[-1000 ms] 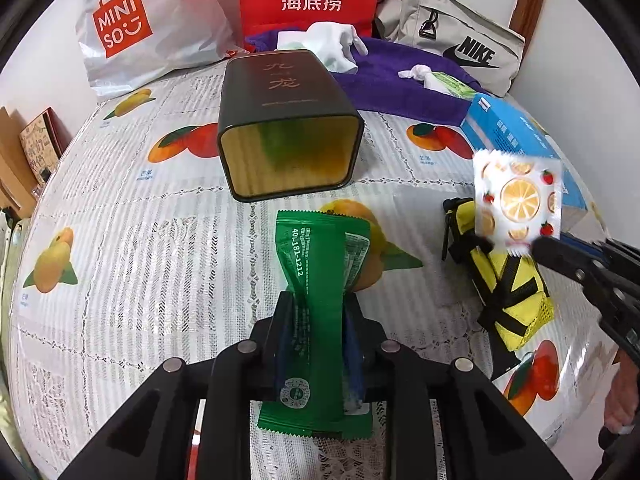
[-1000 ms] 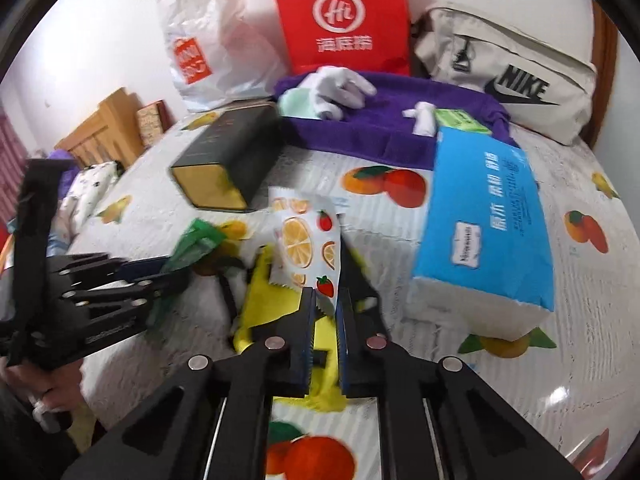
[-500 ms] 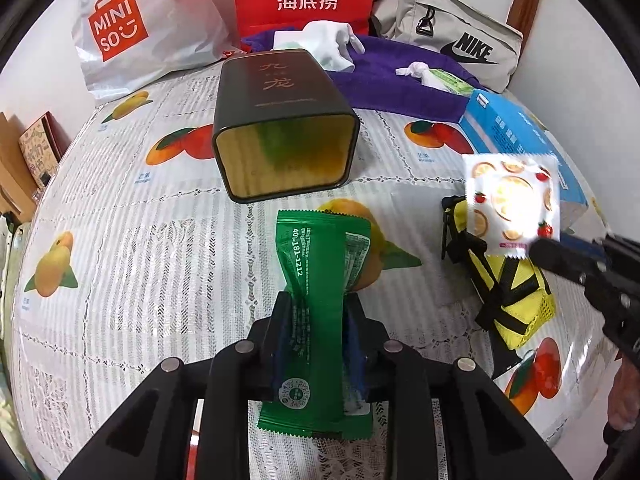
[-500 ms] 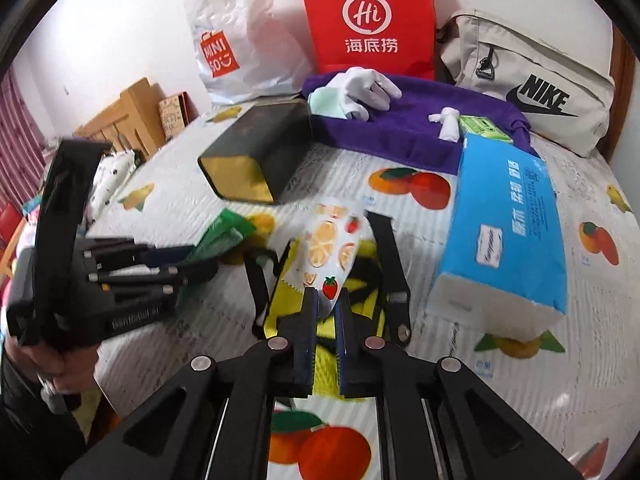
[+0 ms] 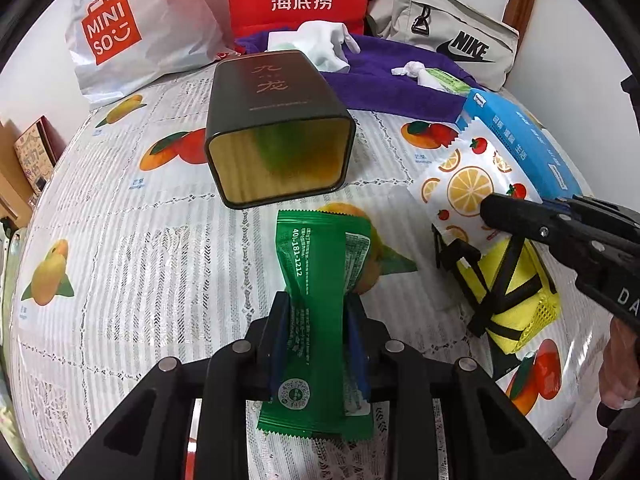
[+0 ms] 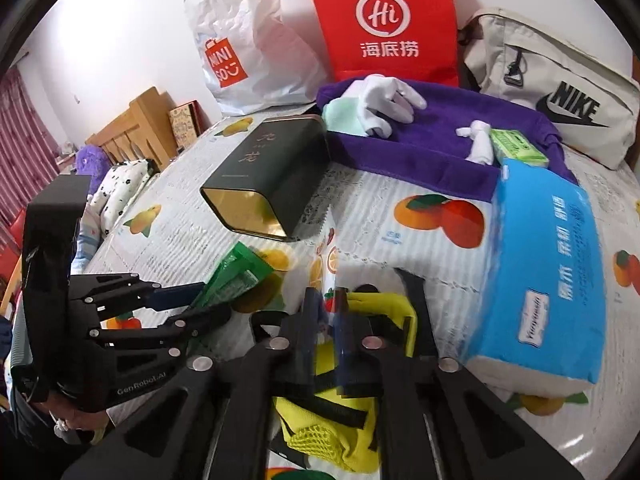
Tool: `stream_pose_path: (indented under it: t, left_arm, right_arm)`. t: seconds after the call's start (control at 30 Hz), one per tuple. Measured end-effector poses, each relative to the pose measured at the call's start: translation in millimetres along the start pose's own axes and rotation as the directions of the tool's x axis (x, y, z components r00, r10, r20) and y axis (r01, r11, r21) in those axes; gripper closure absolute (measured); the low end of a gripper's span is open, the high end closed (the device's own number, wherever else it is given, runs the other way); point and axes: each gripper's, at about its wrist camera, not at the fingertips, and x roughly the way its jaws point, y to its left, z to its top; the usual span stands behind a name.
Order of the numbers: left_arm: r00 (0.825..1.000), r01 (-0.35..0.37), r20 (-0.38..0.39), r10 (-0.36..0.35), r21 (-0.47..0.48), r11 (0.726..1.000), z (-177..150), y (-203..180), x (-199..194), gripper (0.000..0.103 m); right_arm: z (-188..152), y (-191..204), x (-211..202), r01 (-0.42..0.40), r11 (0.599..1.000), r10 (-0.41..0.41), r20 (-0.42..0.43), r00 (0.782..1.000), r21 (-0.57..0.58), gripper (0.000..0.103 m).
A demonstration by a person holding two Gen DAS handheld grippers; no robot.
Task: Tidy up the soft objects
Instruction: 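Grasp the green snack packet with the left tool while the right tool grasps the orange-print packet, then carry the green packet and orange-print packet in both tools over the purple towel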
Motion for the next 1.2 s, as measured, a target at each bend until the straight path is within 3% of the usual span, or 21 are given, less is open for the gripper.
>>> stream_pose_path:
  t: [0.2, 0.67, 0.83, 0.93, 1.2]
  left_arm:
    - [1.0, 0.003, -0.001, -0.003, -0.017, 1.0, 0.5, 0.8, -0.4, 0.077]
    - [0.999, -0.043, -0.007, 0.043, -0.03, 0.999, -18.1, -5.6, -13.0, 0.08]
    - [0.997, -0.071, 0.005, 0.072, -0.034, 0.997, -20.9, -9.4, -13.3, 0.083]
    - [0.999, -0.053, 0.005, 0.054, -0.046, 0.998, -21.9, -7.8, -15.0, 0.087]
    - [1.0, -0.027, -0.009, 0.026, -0.077, 0.997, -29.3, -5.0, -20.0, 0.089]
  right_arm:
    - [-7.8, 2.0, -20.7, 0.012, 1.0, -0.012, 0.038, 0.999, 0.005, 0.098]
    - [-64.6, -41.0, -100.5, 0.158, 0.98, -0.167, 0.07, 0.983, 0.123, 0.099]
    - [-80.7, -53.9, -98.6, 0.217, 0.966, -0.222, 0.016, 0.975, 0.143, 0.099]
    - [-86.8, -55.0, -93.9, 0.239, 0.961, -0.241, -0.002, 0.971, 0.142, 0.099]
    - [-98.0, -53.6, -90.1, 0.226, 0.963, -0.227, -0.01, 0.974, 0.144, 0.099]
